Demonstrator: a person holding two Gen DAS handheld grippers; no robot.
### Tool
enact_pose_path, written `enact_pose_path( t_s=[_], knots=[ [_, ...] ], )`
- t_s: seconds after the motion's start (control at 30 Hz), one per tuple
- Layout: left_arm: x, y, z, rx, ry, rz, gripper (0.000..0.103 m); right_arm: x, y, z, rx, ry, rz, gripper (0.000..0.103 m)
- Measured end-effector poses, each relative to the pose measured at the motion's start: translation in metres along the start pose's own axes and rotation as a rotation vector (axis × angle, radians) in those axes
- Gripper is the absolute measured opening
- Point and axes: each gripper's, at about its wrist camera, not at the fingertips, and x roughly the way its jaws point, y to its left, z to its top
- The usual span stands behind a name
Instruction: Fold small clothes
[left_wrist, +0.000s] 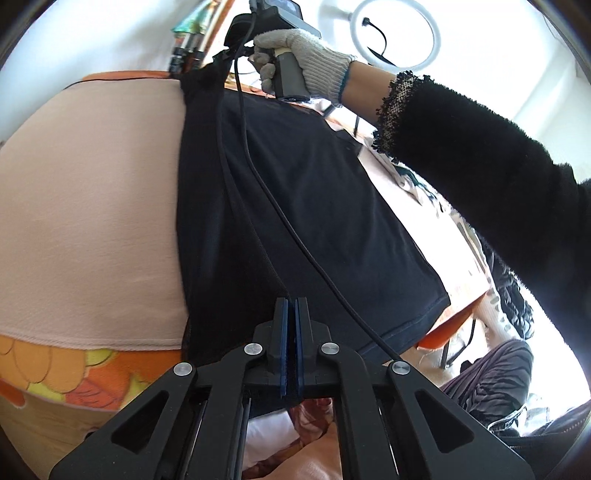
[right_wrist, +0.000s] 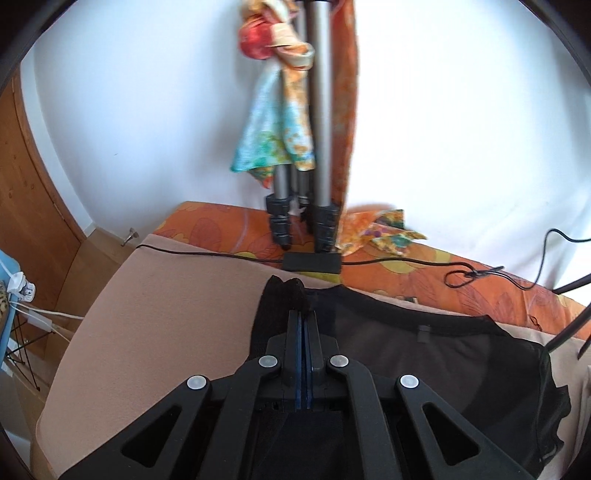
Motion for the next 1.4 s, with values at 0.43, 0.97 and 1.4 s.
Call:
enact_pose_path(
  t_s=[0.43, 0.97, 1.4],
  knots=[
    [0.033, -0.024, 0.001, 0.037, 0.091, -0.054, 0.002, 0.023, -0.064, -0.024, 0.056, 0.061, -0.056, 0.000],
    [-0.026, -0.011, -0.005, 0.045, 0.020, -0.120, 0.038, -0.080, -0.094, -0.071, 0.096, 0.028, 0.029, 0.045],
    [-0.073, 0.024, -0.010, 0.063, -0.099, 0.139, 0.038, -0.204, -0.048, -0.256, 0.037, 0.125, 0.258, 0.043]
  ],
)
